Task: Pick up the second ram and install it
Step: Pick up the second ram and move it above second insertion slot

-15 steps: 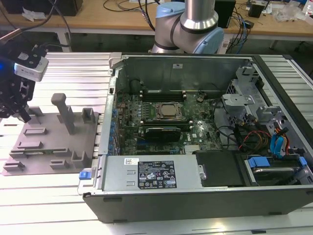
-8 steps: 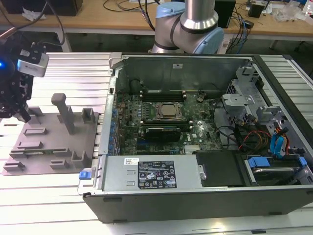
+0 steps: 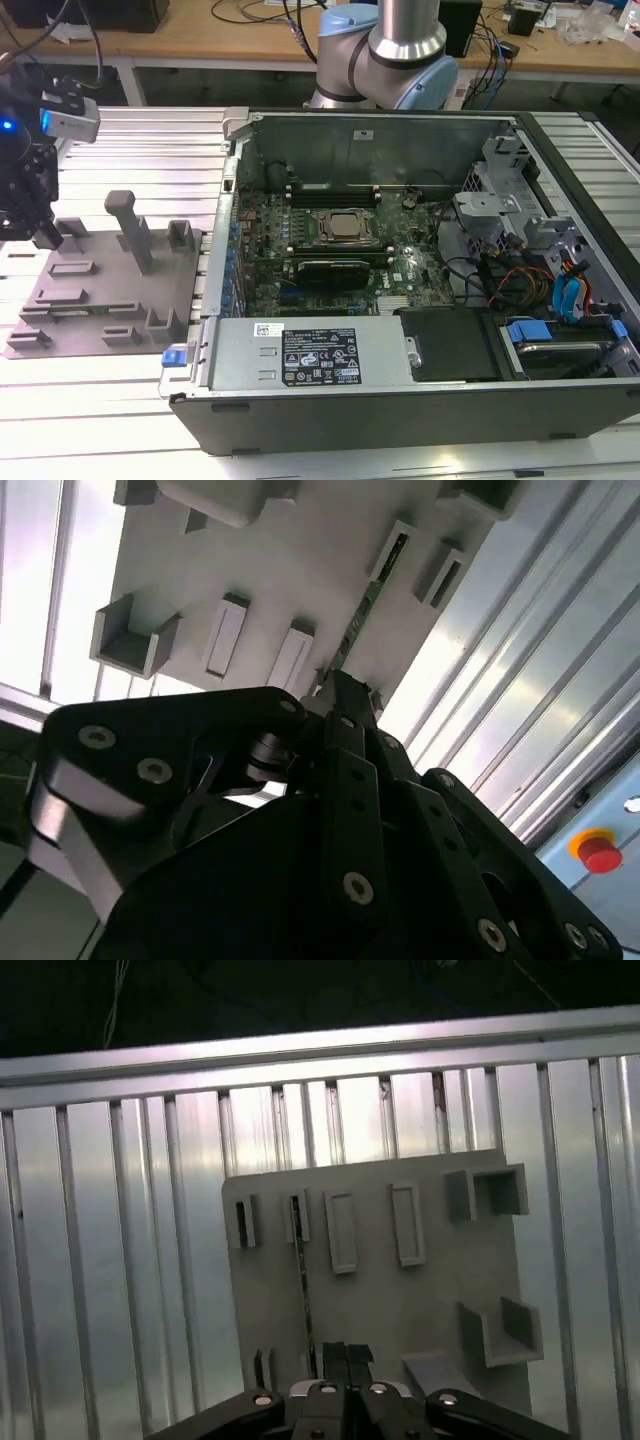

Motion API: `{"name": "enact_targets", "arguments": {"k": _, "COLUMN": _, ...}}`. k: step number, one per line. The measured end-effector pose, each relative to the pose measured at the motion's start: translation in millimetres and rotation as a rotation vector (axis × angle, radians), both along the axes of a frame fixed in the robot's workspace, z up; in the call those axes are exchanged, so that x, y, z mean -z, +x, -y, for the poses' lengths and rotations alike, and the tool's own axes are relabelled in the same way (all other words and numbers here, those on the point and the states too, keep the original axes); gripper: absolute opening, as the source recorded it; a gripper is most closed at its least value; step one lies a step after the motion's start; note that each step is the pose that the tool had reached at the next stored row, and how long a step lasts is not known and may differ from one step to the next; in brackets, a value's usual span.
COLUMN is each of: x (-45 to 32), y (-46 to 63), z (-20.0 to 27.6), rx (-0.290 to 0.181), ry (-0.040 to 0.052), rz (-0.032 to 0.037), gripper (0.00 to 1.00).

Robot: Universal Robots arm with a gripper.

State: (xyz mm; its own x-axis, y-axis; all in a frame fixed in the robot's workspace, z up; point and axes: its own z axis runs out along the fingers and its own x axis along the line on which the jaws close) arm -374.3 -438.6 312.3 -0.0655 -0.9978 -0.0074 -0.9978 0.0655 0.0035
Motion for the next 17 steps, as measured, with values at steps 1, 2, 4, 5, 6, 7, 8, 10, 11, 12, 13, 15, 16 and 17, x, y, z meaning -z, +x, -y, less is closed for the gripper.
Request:
{"name": "enact_targets", "arguments": {"k": 1, "x": 0.0, "y": 0.0, "z": 0.0, "rx": -0.034, "ry": 0.0, "rz": 0.0, "gripper": 0.08}}
{"name": "enact_targets", "arguments": {"k": 2, "x": 0.0, "y": 0.0, "z": 0.0, "rx": -0.062, "ry": 0.0, "rz": 0.0001, "gripper": 0.08}}
{"name": "enact_targets", "arguments": {"k": 4, "x": 0.0, "y": 0.0, "z": 0.0, "rx": -0.096, "ry": 0.0, "rz": 0.0, "gripper": 0.08}}
{"name": "enact_targets", "arguments": {"k": 5, "x": 0.0, "y": 0.0, "z": 0.0, "rx": -0.132, "ry": -0.0001, "rz": 0.0, "gripper": 0.08}}
{"name": "enact_targets", "arguments": {"k": 6, "x": 0.0, "y": 0.0, "z": 0.0, "rx": -0.132, "ry": -0.0001, "rz": 0.0, "gripper": 0.08}}
{"name": "enact_targets", "arguments": {"k": 7, "x": 0.0, "y": 0.0, "z": 0.0, "rx": -0.132, "ry": -0.0001, "rz": 0.0, "gripper": 0.09}}
{"name": "enact_targets", "arguments": {"k": 8, "x": 0.0, "y": 0.0, "z": 0.0, "rx": -0.132, "ry": -0.0001, "rz": -0.0001, "gripper": 0.14}}
{"name": "enact_targets", "arguments": {"k": 10, "x": 0.0, "y": -0.1, "z": 0.0, "rx": -0.132, "ry": -0.0001, "rz": 0.0, "gripper": 0.27}}
{"name": "enact_targets", "arguments": {"k": 11, "x": 0.0, "y": -0.2, "z": 0.0, "rx": -0.132, "ry": -0.0001, "rz": 0.0, "gripper": 0.34}}
{"name": "enact_targets", "arguments": {"k": 12, "x": 0.2, "y": -0.3, "z": 0.3, "rx": -0.129, "ry": -0.0002, "rz": 0.0001, "gripper": 0.34}}
{"name": "enact_targets", "arguments": {"k": 13, "x": 0.8, "y": -0.3, "z": 0.4, "rx": -0.104, "ry": -0.001, "rz": -0.0001, "gripper": 0.34}}
{"name": "enact_targets", "arguments": {"k": 15, "x": 2.4, "y": -0.2, "z": 0.5, "rx": -0.03, "ry": -0.001, "rz": -0.0001, "gripper": 0.34}}
{"name": "enact_targets", "arguments": {"k": 16, "x": 2.5, "y": -0.2, "z": 0.5, "rx": -0.009, "ry": -0.001, "rz": -0.0002, "gripper": 0.34}}
{"name": "enact_targets", "arguments": {"k": 17, "x": 2.7, "y": -0.2, "z": 1.5, "rx": -0.005, "ry": -0.0006, "rz": 0.0, "gripper": 0.34}}
